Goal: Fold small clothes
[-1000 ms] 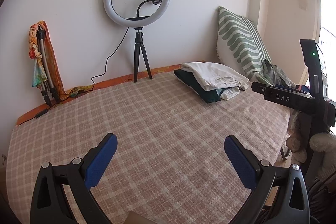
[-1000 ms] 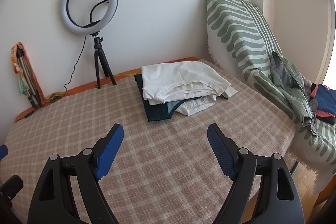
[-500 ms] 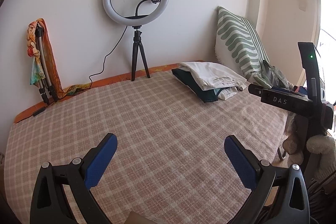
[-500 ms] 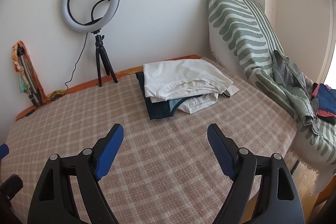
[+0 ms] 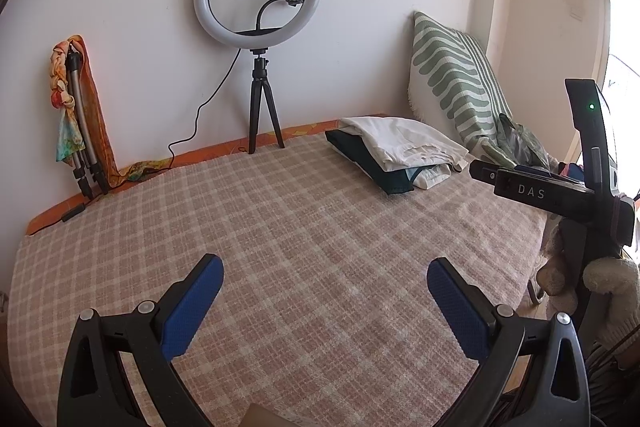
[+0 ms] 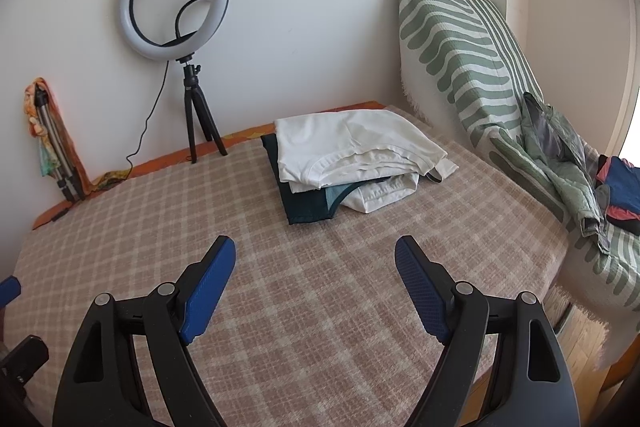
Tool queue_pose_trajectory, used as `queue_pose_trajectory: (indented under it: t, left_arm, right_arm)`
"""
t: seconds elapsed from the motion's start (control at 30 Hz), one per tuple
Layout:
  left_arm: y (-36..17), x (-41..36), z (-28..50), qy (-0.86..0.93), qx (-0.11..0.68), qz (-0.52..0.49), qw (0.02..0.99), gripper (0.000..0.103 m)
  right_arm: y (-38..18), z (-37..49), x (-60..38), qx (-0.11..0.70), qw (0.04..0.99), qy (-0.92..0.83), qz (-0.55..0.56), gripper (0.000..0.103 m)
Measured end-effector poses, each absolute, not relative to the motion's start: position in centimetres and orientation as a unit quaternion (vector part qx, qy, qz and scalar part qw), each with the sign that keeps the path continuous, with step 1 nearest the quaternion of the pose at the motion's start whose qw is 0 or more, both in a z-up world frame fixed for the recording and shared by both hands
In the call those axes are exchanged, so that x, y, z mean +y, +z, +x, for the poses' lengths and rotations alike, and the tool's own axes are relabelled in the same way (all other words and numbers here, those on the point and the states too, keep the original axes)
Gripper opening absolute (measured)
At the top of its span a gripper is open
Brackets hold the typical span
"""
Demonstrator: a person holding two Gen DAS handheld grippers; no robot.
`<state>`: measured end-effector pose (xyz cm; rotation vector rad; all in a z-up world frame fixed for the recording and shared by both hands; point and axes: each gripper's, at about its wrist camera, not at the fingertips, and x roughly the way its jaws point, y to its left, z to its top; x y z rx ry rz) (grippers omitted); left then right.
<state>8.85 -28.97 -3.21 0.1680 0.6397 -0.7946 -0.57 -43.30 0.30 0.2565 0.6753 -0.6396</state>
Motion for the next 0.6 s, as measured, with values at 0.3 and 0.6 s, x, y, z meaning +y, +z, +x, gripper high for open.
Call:
queue_pose_trajectory:
  t: [0.3,0.6]
  left_arm:
    - [-3.18,-28.99,8.75,-0.382,0.311,0.079,0.867,0.103]
    - [-3.56,-29.04,8.9,-0.373,0.313,0.083,0.87,0.103]
  right_arm:
    - [0.28,-0.39,-43.13,0.327,0.886,-0.306,0.123,0.082]
    - [0.35,-0.2,-43.08,0.331,0.887,-0.299,0.119,0.082]
